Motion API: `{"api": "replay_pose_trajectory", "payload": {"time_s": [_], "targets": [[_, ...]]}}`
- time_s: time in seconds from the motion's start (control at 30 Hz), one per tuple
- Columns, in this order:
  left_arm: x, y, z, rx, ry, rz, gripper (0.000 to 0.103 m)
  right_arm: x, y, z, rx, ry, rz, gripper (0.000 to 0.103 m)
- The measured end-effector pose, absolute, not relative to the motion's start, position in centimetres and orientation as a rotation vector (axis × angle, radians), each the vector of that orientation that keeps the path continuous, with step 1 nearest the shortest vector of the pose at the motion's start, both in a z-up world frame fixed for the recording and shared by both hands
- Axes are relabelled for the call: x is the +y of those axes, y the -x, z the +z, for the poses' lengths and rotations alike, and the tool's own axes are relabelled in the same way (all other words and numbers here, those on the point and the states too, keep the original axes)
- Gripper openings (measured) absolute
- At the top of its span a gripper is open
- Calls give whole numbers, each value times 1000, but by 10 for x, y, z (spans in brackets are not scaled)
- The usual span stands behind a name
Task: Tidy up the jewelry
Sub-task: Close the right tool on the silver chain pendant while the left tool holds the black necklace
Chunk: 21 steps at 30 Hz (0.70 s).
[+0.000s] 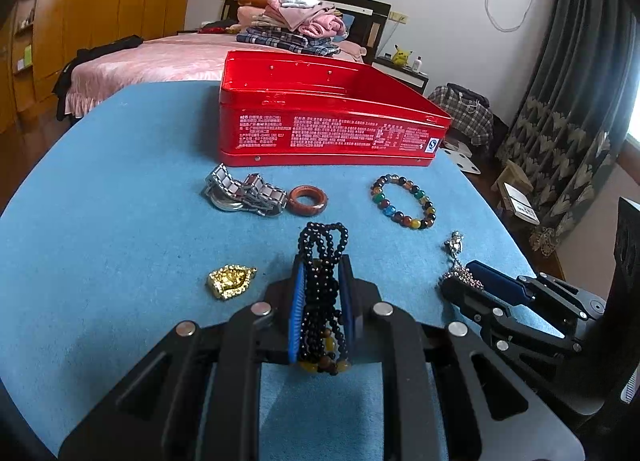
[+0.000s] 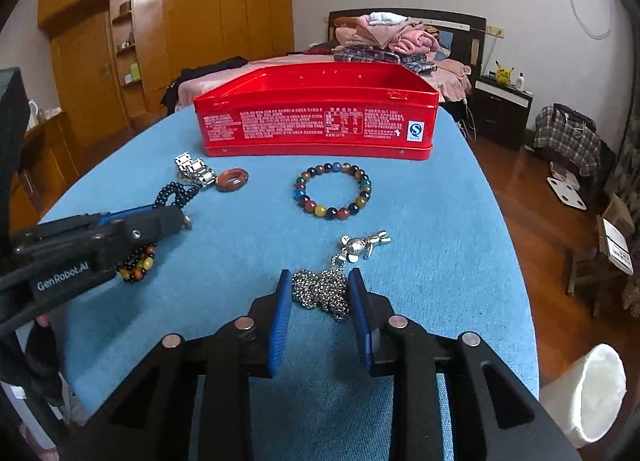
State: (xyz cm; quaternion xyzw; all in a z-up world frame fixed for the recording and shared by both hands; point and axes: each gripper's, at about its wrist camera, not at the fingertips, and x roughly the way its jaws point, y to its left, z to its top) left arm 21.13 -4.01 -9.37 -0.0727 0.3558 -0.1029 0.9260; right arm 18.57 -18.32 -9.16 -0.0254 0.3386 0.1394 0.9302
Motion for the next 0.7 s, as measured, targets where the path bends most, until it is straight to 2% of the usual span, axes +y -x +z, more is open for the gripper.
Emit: {"api": "replay_pose_trajectory", "payload": {"time_s": [0.3, 0.53, 0.7], "targets": [[-38, -210, -94, 725, 148, -204, 15, -198, -183, -85, 695, -49, 307, 20], [-38, -209, -94, 723, 145, -201, 15, -193, -183, -85, 735, -29, 334, 20], [-36, -208, -92, 726, 145, -201, 15, -186, -179, -86, 733, 27, 343, 38]]}}
